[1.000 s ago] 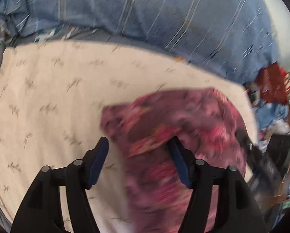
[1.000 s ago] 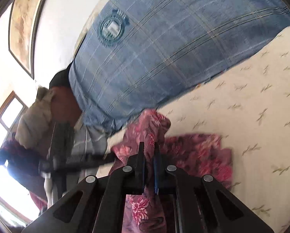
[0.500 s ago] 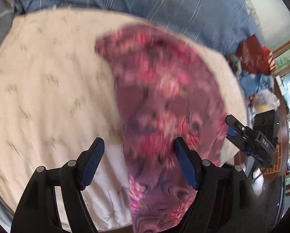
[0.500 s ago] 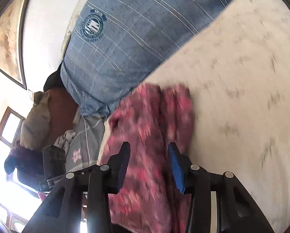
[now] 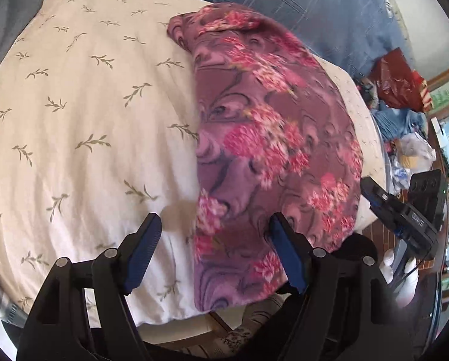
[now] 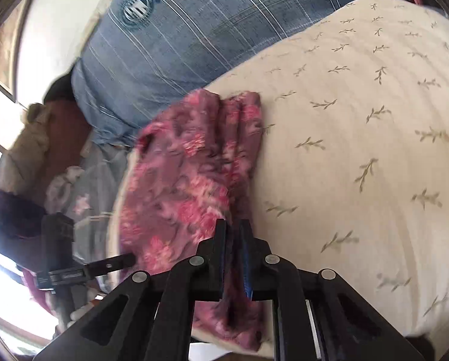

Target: Fold small clothes

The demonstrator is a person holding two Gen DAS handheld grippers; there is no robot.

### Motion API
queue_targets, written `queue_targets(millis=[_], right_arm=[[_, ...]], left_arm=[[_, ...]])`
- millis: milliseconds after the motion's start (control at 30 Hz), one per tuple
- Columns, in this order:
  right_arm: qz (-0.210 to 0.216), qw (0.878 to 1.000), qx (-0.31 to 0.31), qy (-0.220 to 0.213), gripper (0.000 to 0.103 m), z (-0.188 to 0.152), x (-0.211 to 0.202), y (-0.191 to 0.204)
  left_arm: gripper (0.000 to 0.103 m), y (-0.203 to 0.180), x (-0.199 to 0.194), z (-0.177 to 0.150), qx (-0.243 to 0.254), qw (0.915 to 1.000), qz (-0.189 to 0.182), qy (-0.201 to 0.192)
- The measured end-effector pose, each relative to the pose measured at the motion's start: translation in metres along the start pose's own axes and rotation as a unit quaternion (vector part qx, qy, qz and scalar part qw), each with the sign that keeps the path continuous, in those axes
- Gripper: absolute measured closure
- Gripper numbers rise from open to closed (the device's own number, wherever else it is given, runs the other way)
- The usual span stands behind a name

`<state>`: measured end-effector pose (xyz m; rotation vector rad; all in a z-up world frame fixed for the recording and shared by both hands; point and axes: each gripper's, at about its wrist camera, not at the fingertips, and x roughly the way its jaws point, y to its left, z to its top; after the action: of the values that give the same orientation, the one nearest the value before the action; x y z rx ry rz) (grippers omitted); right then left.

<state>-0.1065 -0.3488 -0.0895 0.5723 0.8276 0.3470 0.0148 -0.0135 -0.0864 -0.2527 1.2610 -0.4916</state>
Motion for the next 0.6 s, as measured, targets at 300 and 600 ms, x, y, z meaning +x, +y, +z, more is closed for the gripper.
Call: queue_targets(millis=[300, 600], right_arm=[[-0.024, 0.995, -0.085, 0.045, 0.097, -0.040, 0.008, 0.024], [-0.076, 0.991, -0.093, 0.066, 0.098, -0.036, -0.009, 0.017]], left_arm=[[0.028, -0.010, -0.010, -0.004, -0.004, 0.9999, -0.011, -0.002], [0.025, -0.004, 0.013, -0.017, 0.016, 0.9978, 0.065, 0.001]])
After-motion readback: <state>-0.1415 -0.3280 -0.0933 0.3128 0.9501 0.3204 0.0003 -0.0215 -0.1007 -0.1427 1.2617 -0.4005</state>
